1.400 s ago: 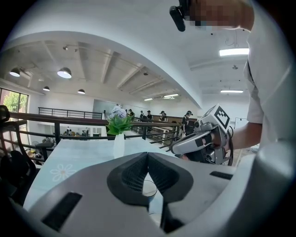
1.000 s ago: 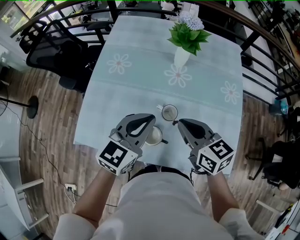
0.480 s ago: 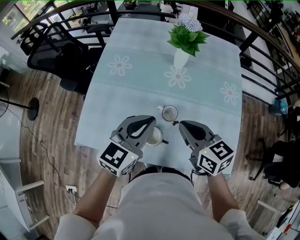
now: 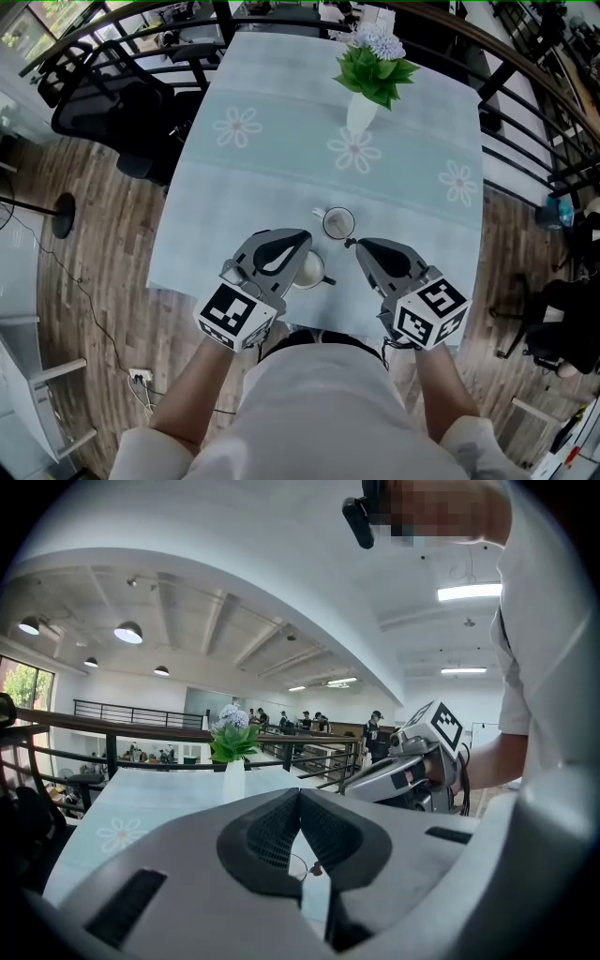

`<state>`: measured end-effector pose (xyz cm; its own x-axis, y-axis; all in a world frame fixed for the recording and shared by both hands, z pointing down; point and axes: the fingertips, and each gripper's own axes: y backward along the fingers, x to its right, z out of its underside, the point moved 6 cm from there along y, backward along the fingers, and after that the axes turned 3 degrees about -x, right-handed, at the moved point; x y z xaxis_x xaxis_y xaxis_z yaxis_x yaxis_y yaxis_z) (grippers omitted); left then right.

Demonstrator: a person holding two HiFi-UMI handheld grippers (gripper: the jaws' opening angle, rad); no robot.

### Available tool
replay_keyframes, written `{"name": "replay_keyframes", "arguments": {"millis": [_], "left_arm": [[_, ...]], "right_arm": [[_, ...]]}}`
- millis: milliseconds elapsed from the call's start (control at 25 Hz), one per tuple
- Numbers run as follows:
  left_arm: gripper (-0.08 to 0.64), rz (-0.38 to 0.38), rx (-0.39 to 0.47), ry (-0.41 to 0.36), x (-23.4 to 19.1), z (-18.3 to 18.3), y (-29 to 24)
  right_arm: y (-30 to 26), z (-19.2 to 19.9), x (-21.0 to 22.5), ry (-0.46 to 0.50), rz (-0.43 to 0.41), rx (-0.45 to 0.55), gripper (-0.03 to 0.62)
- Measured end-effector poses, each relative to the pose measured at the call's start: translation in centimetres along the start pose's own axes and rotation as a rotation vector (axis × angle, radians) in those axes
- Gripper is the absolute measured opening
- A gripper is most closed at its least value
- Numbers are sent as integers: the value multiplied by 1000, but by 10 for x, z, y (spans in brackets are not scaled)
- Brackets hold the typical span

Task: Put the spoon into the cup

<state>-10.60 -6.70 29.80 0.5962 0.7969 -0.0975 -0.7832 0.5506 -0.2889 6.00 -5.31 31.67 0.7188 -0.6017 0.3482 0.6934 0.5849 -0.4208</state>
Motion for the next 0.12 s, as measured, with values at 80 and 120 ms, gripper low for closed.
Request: {"name": "replay_keyframes", "arguments": {"millis": [80, 120], "left_arm": [[21, 0, 1, 1, 0, 0, 0], [21, -1, 1, 2, -1, 0, 0]], "right_arm": [[0, -1, 1, 0, 2, 0, 21], [0, -1, 1, 0, 3, 0, 21]]}}
